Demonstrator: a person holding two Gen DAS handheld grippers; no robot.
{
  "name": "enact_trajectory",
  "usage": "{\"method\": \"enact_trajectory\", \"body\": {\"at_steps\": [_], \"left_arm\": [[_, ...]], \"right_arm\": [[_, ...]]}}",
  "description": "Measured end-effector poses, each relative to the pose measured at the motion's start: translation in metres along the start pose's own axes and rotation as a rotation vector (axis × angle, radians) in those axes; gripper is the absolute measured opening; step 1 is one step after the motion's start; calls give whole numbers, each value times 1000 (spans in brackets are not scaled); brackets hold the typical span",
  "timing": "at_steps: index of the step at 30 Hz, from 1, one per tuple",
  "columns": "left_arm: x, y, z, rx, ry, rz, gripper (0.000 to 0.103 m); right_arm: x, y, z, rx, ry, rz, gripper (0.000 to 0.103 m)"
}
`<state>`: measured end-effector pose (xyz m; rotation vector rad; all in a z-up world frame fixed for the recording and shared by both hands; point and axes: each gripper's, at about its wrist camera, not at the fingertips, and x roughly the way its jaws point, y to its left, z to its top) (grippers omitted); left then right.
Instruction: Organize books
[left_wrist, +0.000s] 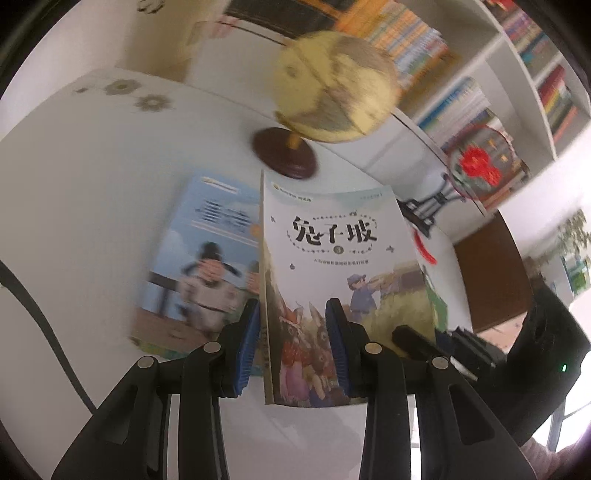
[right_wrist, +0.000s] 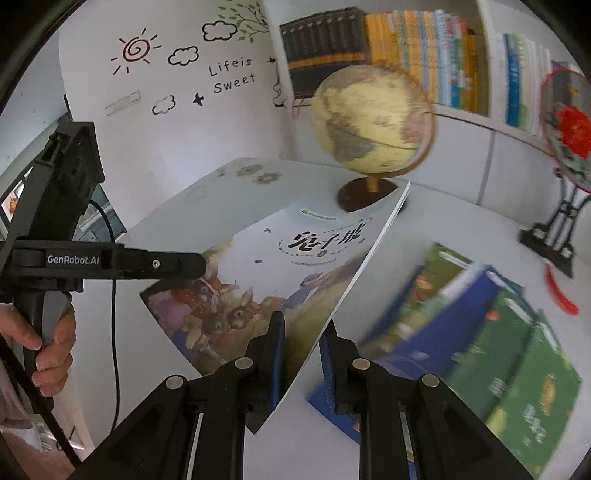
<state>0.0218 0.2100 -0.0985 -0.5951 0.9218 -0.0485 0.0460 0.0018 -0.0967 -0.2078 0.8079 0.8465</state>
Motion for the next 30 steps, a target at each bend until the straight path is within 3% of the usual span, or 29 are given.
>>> {"method": "enact_trajectory", "body": {"at_steps": [8,17,20,23,24,26,30], "left_arm": [[1,47,21,-31,-12,20,32],[23,79,23,-15,88,15,32],[27,88,17,-25,125,74,36],[28,101,13,-49,164,131,36],[27,104,12,-42,179,158,36],[26,106,10,-22,202,183,40],[17,91,8,64,183,145,42]], "right_arm": [[54,27,17,36,35,-1,18],[91,34,14,100,101,-40,18],[103,25,7,183,171,-42,22],[119,12,0,290,263,-30,35],[114,10,0,313,240,-38,50],[113,8,-1,342,269,-119,61],[103,3,-1,412,378,-159,61]]}}
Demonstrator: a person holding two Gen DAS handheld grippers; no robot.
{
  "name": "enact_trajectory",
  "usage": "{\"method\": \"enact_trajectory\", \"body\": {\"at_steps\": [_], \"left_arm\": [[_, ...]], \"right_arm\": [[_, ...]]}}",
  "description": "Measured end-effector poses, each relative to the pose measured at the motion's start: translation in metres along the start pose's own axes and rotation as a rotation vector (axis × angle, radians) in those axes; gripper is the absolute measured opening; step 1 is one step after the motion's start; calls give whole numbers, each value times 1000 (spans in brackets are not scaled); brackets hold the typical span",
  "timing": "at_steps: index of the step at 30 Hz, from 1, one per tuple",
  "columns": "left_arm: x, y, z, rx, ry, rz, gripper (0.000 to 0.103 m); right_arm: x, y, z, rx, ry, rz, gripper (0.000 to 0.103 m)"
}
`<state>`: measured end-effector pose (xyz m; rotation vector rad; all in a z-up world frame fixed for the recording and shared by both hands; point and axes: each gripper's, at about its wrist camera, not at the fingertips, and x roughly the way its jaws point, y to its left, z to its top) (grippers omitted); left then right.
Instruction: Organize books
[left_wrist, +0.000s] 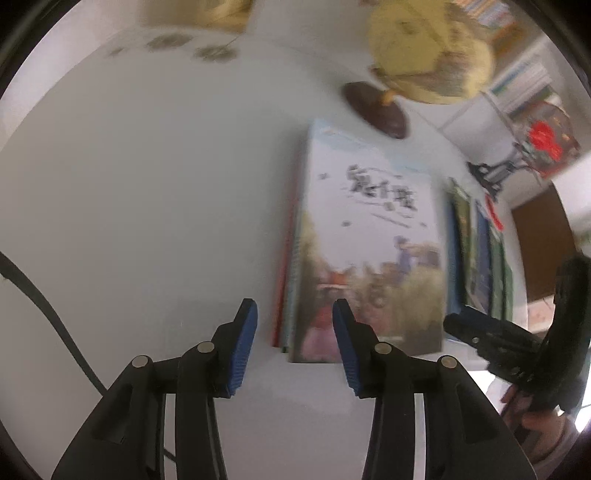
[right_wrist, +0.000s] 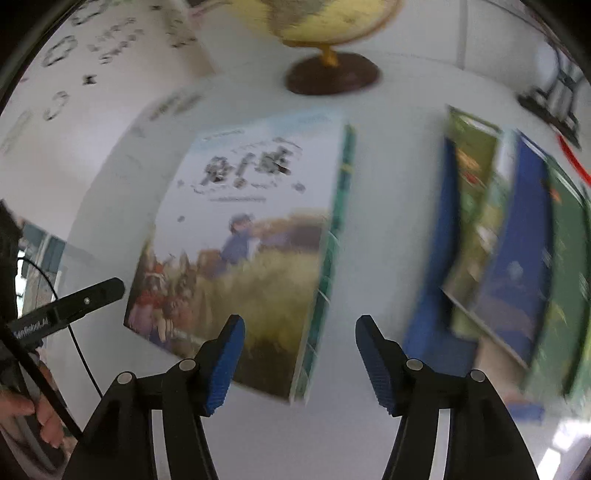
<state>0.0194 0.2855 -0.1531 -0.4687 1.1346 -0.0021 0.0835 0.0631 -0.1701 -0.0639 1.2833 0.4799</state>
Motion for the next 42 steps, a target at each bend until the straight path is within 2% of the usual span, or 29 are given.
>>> {"method": "enact_trajectory", "body": {"at_steps": [2,3,4,6,9,12,15,20,23,26,31,35,39,42], "left_arm": [[-4,-7,-4,7,-16,-15,53],[-5,-10,-6,2,-16,-24,65],[-6,-14,-8,-4,-18,-42,68],[-9,-27,-12,21,-8,-89,68],[-16,-49,-19,98,-22,-76,69],[-19,-67,-23,122,-24,-58,71],[-17,-85,-24,124,-33,-51,71],[-11,-141,-22,171,-75,-52,71],[2,-182,-17,227,-56,-61,71],[19,-227,-14,281,-37,-83,71],[60,-289,-20,308,10,-92,71],[86,-326,-30,317,37,-78,71],[110,-354,-40,374,65,-51,71],[135,-367,-48,399,144,-58,71]], "right_arm": [[-20,-9,-8,36,-27,9,62],[-26,-12,-11,42,-33,-4,63],[-32,-17,-14,48,-36,-24,63],[-42,-28,-20,82,-53,-42,63],[-49,-46,-27,184,-96,-17,63],[-44,-54,-28,224,-87,17,63],[-47,-53,-26,156,-100,40,63],[-72,-73,-31,54,-155,47,63],[-93,-102,-33,59,-201,33,63],[-111,-150,-37,135,-229,-11,63],[-121,-247,-69,374,-252,-32,63],[-123,-299,-88,488,-258,-43,63],[-123,-332,-93,475,-248,-64,64],[-117,-345,-91,445,-213,-79,64]]}}
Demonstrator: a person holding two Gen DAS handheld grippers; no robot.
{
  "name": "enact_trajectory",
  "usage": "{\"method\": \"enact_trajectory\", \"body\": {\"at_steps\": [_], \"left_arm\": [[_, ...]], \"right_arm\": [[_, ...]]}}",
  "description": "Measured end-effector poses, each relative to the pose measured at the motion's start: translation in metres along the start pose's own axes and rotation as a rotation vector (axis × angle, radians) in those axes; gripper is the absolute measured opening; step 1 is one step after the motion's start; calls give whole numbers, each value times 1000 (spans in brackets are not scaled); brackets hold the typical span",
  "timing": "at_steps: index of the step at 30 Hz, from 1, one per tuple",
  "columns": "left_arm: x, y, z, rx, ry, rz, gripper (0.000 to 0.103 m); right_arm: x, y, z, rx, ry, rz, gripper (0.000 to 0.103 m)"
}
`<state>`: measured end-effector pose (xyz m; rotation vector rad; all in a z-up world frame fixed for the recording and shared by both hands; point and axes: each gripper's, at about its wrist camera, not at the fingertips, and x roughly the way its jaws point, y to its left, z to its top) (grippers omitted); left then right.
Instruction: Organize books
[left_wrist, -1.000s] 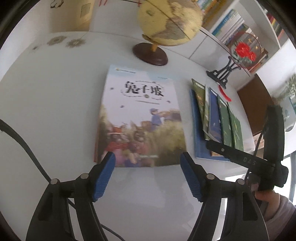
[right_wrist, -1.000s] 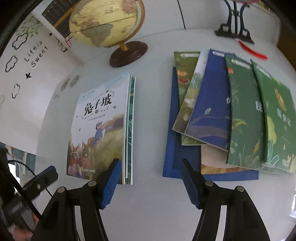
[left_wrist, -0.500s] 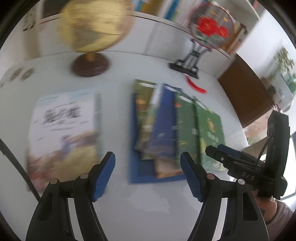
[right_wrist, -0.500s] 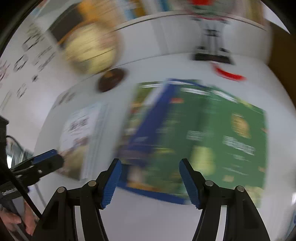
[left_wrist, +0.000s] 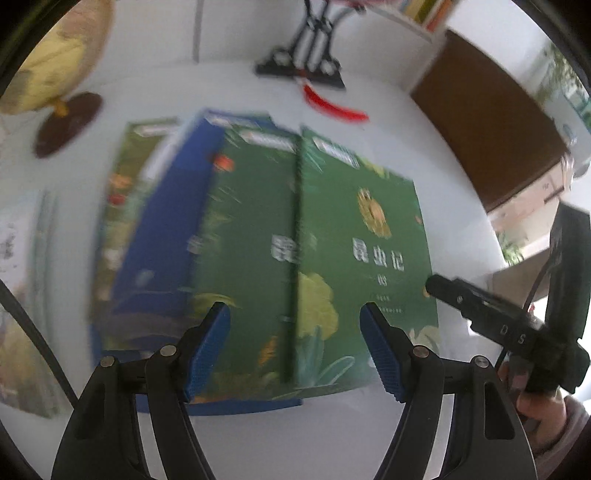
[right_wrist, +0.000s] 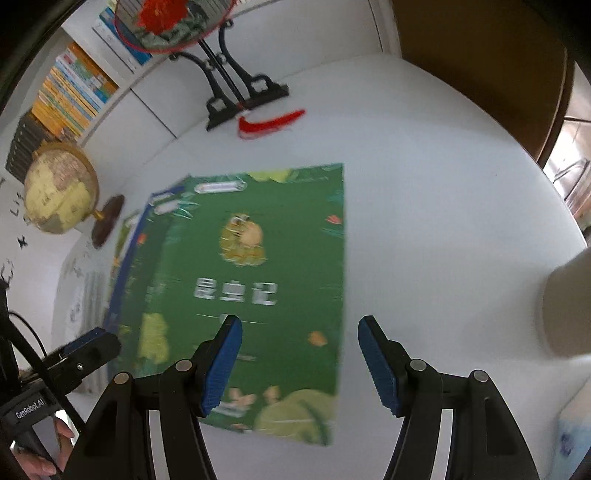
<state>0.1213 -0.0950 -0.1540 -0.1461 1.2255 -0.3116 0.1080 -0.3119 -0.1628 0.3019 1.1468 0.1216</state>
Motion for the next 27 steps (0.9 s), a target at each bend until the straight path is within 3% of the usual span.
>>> {"method": "enact_trajectory", "body": {"at_steps": [5,7,13,16,19,23,27], "left_arm": [[7,-14,-2,41,-21,21,90],[11,-21,-4,61,-32,36,97],[30,-51,-8,207,26,208,102],[32,-68,-15,284,61,177,102],[33,-75,-22,317,89,225,102],[18,-64,-27,230,91,156,102],[-8,-33,-42,30,63,65,102]], "right_arm": [[17,-12,5,-44,37,19,64],[18,-13,7,-85,12,9,64],[22,-13,9,-140,-27,72,75],[26,-11,8,-104,-12,215,81],[32,6,11,-108,78,238,93],[34,15,11,-133,119,257,93],[36,23,5,-126,147,333,93]]}}
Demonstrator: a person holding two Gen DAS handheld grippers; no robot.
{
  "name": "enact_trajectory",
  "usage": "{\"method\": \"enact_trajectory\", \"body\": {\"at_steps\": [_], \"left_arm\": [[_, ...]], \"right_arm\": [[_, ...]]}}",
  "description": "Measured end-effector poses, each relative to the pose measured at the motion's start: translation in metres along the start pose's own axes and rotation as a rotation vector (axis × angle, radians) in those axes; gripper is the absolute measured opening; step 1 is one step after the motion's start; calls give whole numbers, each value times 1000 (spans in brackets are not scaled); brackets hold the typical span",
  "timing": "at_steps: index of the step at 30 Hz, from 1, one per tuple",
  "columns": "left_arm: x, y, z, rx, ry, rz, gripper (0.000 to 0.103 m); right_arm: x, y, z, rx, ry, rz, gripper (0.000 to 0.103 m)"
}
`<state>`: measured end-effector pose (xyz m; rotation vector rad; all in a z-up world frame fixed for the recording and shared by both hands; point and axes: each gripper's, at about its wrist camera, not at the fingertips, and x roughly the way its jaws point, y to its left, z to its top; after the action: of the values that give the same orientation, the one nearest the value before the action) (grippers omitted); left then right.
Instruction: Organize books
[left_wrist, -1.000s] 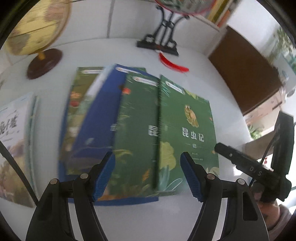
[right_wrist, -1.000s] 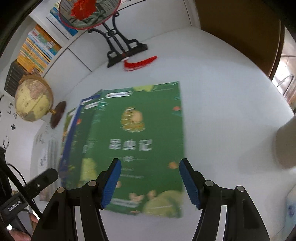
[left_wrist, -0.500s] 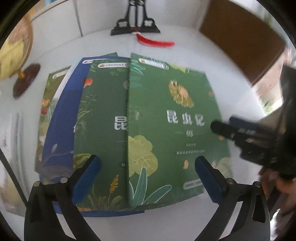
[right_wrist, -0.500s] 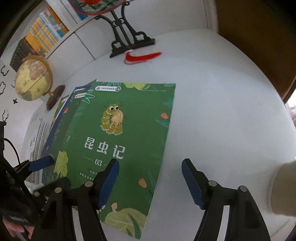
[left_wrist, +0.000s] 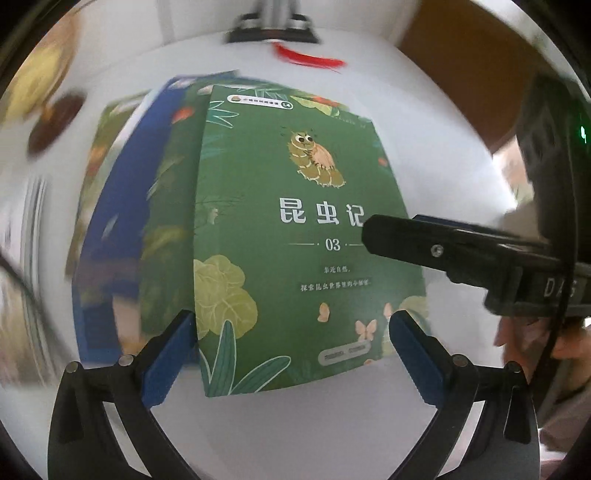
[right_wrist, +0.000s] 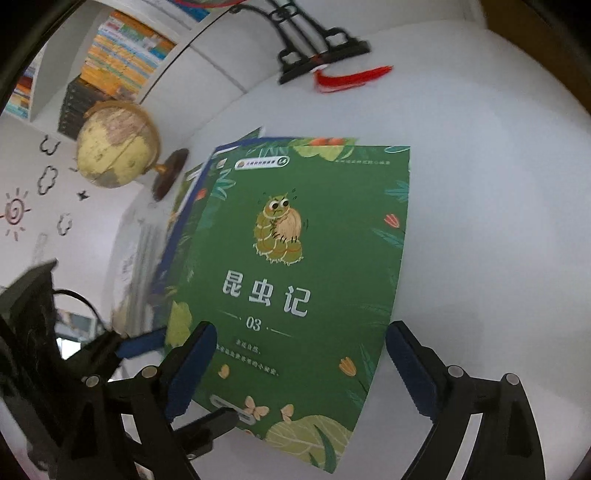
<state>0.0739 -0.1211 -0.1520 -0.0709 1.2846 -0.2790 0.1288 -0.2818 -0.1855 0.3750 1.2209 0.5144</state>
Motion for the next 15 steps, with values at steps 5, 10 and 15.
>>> {"method": "enact_trajectory", "body": {"at_steps": [5,10,15], "left_arm": [[-10,50,-22,-214,-13,-110,102],[-7,101,-35,-462,-20,-107,102],[-9,109,-34,-489,-11,-160,102]], "right_arm": [[9,37,-1,-133,6,58,93],[27,46,-9,-169,20,70,93],[20,22,-16,-125,2,69,94]]}}
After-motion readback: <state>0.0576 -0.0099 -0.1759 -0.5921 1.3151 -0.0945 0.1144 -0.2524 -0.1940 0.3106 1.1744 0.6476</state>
